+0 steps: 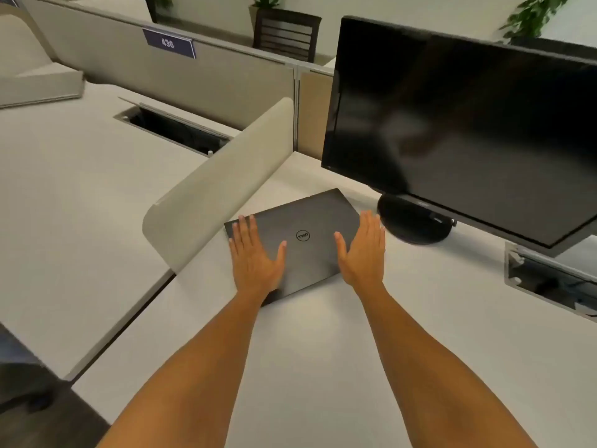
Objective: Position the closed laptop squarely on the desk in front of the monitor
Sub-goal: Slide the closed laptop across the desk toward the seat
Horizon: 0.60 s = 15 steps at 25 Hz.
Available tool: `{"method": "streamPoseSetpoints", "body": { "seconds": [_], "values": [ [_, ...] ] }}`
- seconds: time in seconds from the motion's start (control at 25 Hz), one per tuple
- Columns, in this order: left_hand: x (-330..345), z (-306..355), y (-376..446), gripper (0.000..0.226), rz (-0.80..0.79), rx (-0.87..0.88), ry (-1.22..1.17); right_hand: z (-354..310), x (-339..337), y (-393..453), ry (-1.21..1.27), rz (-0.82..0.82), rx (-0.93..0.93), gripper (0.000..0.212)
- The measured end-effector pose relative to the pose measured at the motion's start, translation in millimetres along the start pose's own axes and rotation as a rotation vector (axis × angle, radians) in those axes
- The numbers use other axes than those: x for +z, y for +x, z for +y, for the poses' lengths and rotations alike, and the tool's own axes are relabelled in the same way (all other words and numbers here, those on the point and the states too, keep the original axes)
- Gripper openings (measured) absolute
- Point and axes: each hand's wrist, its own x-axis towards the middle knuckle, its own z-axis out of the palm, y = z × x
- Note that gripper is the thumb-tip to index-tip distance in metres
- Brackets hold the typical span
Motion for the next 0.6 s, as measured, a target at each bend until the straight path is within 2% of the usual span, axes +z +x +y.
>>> {"method": "streamPoseSetpoints", "body": {
  "seconds": [0.16,0.32,0.52,0.6],
  "values": [
    [11,-15,-2,0.101,-0.063,-0.326,-0.157,1,16,6,-0.010,-0.092,0.065,0.079],
    [10,-23,11,0.103,-0.044,-0.449,-0.166,13,25,24,0.012,-0.130,0.174,0.082],
    [11,-17,35,0.098,-0.101,-0.825,-0.239,34,31,51,0.061,-0.229,0.242,0.092],
    [11,-8,47,0.090,-0.152,-0.898,-0.231,39,28,62,0.072,-0.277,0.266,0.101]
  ]
}}
